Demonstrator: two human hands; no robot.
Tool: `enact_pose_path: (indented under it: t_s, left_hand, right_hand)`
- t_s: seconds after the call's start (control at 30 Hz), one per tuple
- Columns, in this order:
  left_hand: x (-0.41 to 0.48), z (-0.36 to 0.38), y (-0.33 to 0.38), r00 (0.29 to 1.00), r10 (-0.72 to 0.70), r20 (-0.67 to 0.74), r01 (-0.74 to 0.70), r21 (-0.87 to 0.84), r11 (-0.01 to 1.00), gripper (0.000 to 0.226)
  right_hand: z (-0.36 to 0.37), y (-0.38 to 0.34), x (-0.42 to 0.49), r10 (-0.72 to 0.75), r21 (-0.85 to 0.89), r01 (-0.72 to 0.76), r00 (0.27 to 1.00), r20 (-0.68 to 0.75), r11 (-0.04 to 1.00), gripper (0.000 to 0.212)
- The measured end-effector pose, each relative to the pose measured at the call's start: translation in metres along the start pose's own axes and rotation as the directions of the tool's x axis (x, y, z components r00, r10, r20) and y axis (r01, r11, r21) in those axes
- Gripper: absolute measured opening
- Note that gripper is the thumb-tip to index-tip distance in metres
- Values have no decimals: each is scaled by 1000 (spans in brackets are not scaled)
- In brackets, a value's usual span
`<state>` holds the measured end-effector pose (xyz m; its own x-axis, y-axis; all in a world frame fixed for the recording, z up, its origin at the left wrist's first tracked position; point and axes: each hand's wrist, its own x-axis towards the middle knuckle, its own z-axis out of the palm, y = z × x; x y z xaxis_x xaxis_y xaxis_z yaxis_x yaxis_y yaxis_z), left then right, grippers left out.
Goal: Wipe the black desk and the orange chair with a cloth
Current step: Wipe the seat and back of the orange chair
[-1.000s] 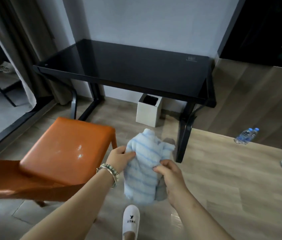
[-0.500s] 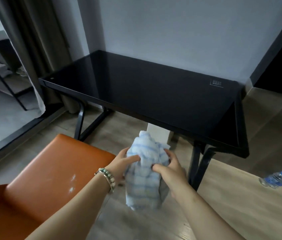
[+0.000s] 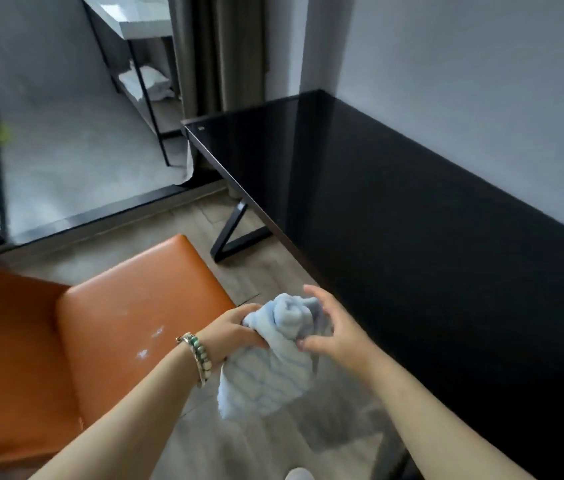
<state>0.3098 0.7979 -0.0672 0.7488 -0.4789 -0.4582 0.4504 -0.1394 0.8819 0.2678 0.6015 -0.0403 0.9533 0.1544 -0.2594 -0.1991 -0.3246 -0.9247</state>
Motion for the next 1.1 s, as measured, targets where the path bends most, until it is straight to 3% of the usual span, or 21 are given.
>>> enact_pose_path:
  t_s: [0.07, 0.2, 0.3, 0.4, 0.5, 0.57, 0.67, 0.73, 0.8, 0.87, 0.93, 1.0, 1.03, 1.1]
  left_hand:
    - [1, 2, 0, 998, -8, -56, 5, -42, 999, 59]
    - [-8, -9, -16, 952, -134, -274, 45, -307, 951, 48]
    - [-12, -30, -25, 856, -128, -501, -7, -258, 966, 47]
    - [-7, -53, -31, 778, -89, -622, -2, -145, 989, 55]
    - [0, -84, -36, 717, -92, -691, -10, -142, 990, 58]
    - [6, -110, -33, 696, -86, -713, -36, -154, 987, 54]
    - [13, -150, -22, 761, -102, -641, -40, -202, 979, 60]
    - [14, -174, -18, 813, -121, -570, -47, -271, 961, 71]
    - [17, -199, -17, 786, -139, -603, -50, -286, 957, 66]
    - [22, -218, -19, 703, -164, -692, -69, -297, 952, 51]
    - [31, -231, -22, 636, -186, -749, -108, -325, 939, 36]
    - [40, -243, -25, 635, -249, -732, -142, -427, 893, 25]
    - [43, -250, -26, 654, -292, -698, -171, -513, 841, 19]
    - [45, -264, -29, 722, -336, -605, -255, -684, 684, 15]
  right_hand:
    - [-1, 0, 22, -16, -29, 22, 983, 183, 999, 67]
    - [15, -2, 49, -42, 85, 2, 886, 463, 996, 54]
    - [34, 1, 71, 52, -115, 12, 846, 531, 993, 42]
    - [63, -2, 97, 86, -270, 42, 892, 444, 962, 40]
    - [87, -12, 131, 130, -41, -123, 931, 341, 992, 45]
    - [101, -22, 157, 176, 90, -207, 946, 272, 974, 33]
    - [132, -30, 194, 245, 229, -271, 960, 133, 935, 15]
    - [153, -31, 220, 281, 232, -263, 958, -51, 937, 21]
    - [173, -33, 241, 283, 223, -238, 938, -200, 945, 30]
    - [197, -39, 251, 248, 250, -206, 957, -151, 946, 34]
    - [223, -40, 255, 206, 303, -214, 977, 60, 929, 51]
    - [243, -36, 262, 182, 255, -234, 960, 214, 938, 79]
    - [249, -33, 269, 161, 235, -222, 954, 255, 946, 82]
    - [252, -29, 290, 133, 210, -200, 947, 292, 957, 65]
